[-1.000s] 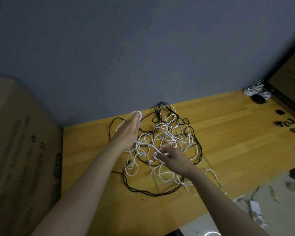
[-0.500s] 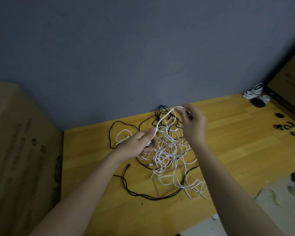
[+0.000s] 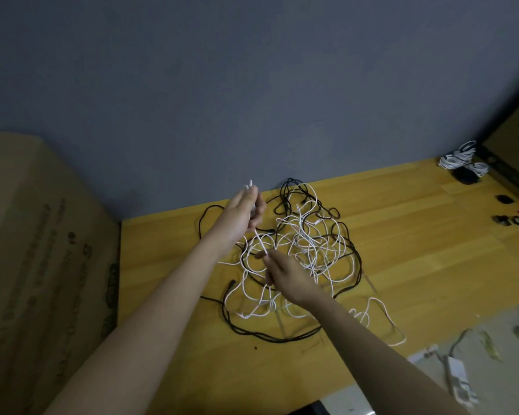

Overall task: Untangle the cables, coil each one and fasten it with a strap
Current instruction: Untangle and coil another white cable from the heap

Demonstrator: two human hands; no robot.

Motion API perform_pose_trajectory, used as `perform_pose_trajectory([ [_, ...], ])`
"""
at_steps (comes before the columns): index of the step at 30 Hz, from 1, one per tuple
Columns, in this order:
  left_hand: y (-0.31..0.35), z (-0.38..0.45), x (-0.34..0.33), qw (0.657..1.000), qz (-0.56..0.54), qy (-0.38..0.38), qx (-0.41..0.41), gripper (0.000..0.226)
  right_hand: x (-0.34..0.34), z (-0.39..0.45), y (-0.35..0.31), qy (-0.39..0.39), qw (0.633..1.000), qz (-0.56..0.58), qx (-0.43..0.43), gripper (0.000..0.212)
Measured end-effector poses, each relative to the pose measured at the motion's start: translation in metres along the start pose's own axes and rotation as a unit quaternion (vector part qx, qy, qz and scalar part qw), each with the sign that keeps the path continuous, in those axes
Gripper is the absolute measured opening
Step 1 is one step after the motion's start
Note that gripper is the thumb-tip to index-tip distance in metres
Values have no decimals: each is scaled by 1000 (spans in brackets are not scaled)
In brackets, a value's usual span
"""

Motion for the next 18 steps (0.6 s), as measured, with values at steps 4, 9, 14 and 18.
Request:
perform_pose_trajectory([
  [4, -18, 5, -12, 993, 119, -8, -4, 24, 1, -6, -20, -20, 966, -236, 103, 29],
  [9, -35, 1, -21, 923, 376, -83, -24, 18, 30, -4, -39, 46, 979, -173, 100, 13],
  [14, -41, 3, 14, 866, 499, -13, -17, 22, 51, -7, 5, -32, 998, -21, -48, 14],
  [18, -41, 2, 35, 911, 411, 2, 33, 27, 62, -14, 16, 16, 999, 27, -26, 21],
])
Point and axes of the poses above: each hand's wrist, its own z-axis towards the middle knuckle, its own x-axis out of the back of the hand, y = z × x, the point moved 6 cm from there along z, towards the middle knuckle
